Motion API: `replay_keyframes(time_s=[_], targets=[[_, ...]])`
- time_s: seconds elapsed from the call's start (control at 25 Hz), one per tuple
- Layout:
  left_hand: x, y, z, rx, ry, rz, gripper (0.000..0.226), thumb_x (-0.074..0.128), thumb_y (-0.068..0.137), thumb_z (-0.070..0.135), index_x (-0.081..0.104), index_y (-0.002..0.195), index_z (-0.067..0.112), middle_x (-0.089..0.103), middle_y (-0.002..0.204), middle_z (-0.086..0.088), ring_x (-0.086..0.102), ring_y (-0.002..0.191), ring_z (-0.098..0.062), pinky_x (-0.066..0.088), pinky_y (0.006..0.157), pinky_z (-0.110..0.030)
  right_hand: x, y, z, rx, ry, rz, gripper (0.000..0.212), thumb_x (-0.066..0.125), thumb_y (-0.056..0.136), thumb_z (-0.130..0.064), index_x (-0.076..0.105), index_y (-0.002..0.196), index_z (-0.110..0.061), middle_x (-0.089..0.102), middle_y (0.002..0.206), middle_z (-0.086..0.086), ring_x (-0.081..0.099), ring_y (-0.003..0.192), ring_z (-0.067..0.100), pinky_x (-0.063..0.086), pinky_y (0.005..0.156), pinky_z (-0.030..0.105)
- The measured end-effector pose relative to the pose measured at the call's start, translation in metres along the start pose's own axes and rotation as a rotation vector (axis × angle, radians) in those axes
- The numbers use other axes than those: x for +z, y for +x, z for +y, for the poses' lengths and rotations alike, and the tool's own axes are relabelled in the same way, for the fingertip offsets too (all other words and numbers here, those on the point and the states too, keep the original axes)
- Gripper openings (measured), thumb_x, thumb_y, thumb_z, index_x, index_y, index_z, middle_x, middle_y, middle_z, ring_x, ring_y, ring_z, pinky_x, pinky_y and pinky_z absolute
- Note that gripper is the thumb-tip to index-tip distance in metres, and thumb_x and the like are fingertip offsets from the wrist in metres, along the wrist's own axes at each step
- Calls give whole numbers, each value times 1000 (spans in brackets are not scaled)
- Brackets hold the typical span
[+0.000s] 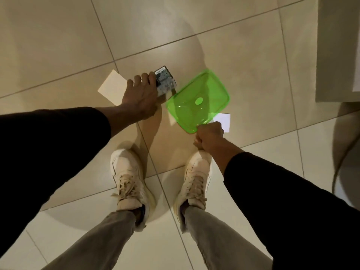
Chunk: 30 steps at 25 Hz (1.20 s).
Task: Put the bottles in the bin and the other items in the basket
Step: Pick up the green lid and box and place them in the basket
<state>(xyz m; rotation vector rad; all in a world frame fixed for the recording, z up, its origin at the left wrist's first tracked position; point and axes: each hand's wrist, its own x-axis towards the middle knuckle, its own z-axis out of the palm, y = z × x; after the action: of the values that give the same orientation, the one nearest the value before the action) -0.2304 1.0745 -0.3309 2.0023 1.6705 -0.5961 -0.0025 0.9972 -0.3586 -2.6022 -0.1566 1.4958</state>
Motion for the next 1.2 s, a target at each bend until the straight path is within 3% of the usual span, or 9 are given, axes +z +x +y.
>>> replay_keyframes(time_s=[0.16,0.28,0.36,0.4,0.48,0.64,0.8,1.0,1.2], targets=[[4,5,-1,-17,-34,-29,73,76,82,20,35,141,4,53,130,-22,53,115,-43,49,91,-55,2,9,9,18,119,-65,26,63,81,14,51,65,-2,52,61,16,43,44,16,39,47,24],[-8,-2,2,-66,-146,-3,52,66,87,9,40,133,5,54,127,-21,53,112,-42,51,84,-54,-13,-7,8,-48,43,-57,28,67,86,-4,53,62,-10,55,55,6,54,46,20,37,41,17],[-15,-17,9,-140,-243,-17,48,66,90,10,41,131,5,54,125,-22,53,110,-41,50,81,-52,-24,-22,10,-62,-40,-34,20,68,88,-15,59,71,-8,62,61,3,66,57,23,41,39,15],[-26,-31,16,-142,-255,-21,48,65,90,10,41,131,4,54,124,-22,53,110,-41,49,80,-52,-40,-36,9,-77,-2,3,16,70,85,-14,62,74,-6,65,62,4,68,53,20,40,35,13],[-56,-66,28,-133,-262,-38,50,67,89,11,41,131,4,54,124,-21,53,110,-41,49,81,-51,-73,-64,5,-79,62,24,13,71,82,-8,62,74,-4,67,59,6,64,39,13,42,35,16],[-97,-124,45,-209,-339,-75,49,68,87,14,41,127,5,56,119,-20,57,108,-41,54,83,-51,-124,-128,-7,-123,78,-9,21,71,84,0,58,68,-3,69,56,6,73,52,15,60,51,24],[-146,-188,68,-284,-501,-106,32,64,89,21,45,112,9,65,114,-20,64,101,-42,42,71,-37,-178,-210,-16,-195,75,44,11,74,75,1,65,81,0,75,75,18,77,61,32,66,66,53],[-212,-274,104,-279,-570,-168,36,70,90,33,51,113,13,71,112,-19,70,97,-41,51,72,-37,-252,-298,-11,-261,-26,126,18,63,76,-1,59,87,-14,68,82,5,74,72,35,62,74,50],[-297,-364,117,-240,-691,-188,40,75,94,30,57,124,12,74,117,-10,74,91,-25,64,80,-39,-336,-397,14,-300,-61,167,19,63,79,-4,57,91,-17,71,78,6,72,76,33,61,74,44]])
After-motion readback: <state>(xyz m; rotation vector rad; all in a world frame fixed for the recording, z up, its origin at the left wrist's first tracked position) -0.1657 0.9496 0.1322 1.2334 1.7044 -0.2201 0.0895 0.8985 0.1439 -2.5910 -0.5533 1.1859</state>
